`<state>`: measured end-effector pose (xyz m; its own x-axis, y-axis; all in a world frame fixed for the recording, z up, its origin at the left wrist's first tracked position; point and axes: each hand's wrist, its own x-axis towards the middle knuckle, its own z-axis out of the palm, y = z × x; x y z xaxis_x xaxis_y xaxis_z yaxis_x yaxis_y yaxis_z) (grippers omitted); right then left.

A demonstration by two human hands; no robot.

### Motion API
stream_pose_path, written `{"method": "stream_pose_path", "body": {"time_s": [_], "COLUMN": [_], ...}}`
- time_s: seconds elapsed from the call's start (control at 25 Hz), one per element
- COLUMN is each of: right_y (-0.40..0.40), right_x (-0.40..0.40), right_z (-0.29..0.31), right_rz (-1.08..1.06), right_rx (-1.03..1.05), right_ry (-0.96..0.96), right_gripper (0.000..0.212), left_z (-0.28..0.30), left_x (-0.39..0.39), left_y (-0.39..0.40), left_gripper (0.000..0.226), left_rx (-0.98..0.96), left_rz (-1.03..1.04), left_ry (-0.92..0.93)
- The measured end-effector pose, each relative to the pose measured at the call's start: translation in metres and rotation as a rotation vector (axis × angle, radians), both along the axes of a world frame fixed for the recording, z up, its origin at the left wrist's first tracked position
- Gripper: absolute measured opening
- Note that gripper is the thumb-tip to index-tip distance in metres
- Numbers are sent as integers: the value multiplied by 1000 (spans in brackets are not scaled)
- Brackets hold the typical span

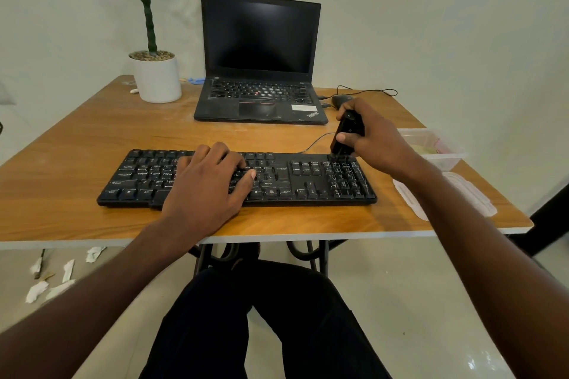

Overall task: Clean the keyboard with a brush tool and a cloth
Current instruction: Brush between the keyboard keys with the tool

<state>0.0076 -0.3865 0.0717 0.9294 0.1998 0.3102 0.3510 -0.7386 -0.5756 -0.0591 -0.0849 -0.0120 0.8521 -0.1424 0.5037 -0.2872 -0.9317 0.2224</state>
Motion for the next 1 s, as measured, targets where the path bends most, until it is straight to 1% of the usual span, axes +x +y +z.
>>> {"method": "stream_pose_path", "body": {"time_s": [0.04, 0.08, 0.16, 0.2, 0.28, 0.32, 0.44, 0.48, 0.56, 0.64, 0.76, 0.8, 0.84, 0.92, 0.96, 1.0], "right_y": [-1, -2, -2, -1, 3, 3, -1, -2, 0, 5, 14, 15, 15, 11, 8, 7], "right_x": [0, 0, 2, 2, 2, 2, 3, 2, -1, -2, -3, -2, -2, 1, 2, 3], "right_z": [1, 2, 0, -1, -3, -3, 0, 1, 3, 1, -2, -4, -6, -11, -13, -15], "right_rz": [1, -30, -87, -62, 10, 18, -127, -160, -159, -96, 0, 1, -16, -110, -164, -194], "right_rx": [-19, -68, -159, -133, -38, -30, -230, -249, -239, -181, 137, 182, 147, -69, -140, -148], "right_ry": [18, -7, -132, -142, -66, -39, -112, -129, -125, -73, 1, -8, -46, -135, -161, -170], "right_gripper": [41, 44, 43, 40, 36, 37, 48, 49, 47, 43, 36, 36, 37, 40, 43, 44], "left_z": [0, -1, 0, 0, -1, -1, 0, 0, -1, -1, -1, 0, 0, -1, -2, -2], "left_x": [0, 0, 0, 0, 0, 0, 0, 0, 1, 0, 0, 0, 0, 1, 1, 1], "left_y": [0, 0, 0, 0, -1, -1, 0, 0, 0, -1, -1, -1, 0, -1, -1, -1], "left_gripper": [39, 39, 39, 39, 39, 39, 39, 39, 39, 39, 39, 39, 39, 39, 39, 40], "left_rx": [3, 5, 7, 8, 12, 14, 19, 21, 21, 18, 18, 21, 23, 28, 31, 33], "left_rz": [0, -1, -1, 1, 7, 8, 11, 11, 12, 11, 12, 14, 16, 16, 16, 15], "left_ry": [-1, -2, -6, -8, -3, 1, -6, -6, -7, -13, -27, -29, -30, -37, -44, -50]}}
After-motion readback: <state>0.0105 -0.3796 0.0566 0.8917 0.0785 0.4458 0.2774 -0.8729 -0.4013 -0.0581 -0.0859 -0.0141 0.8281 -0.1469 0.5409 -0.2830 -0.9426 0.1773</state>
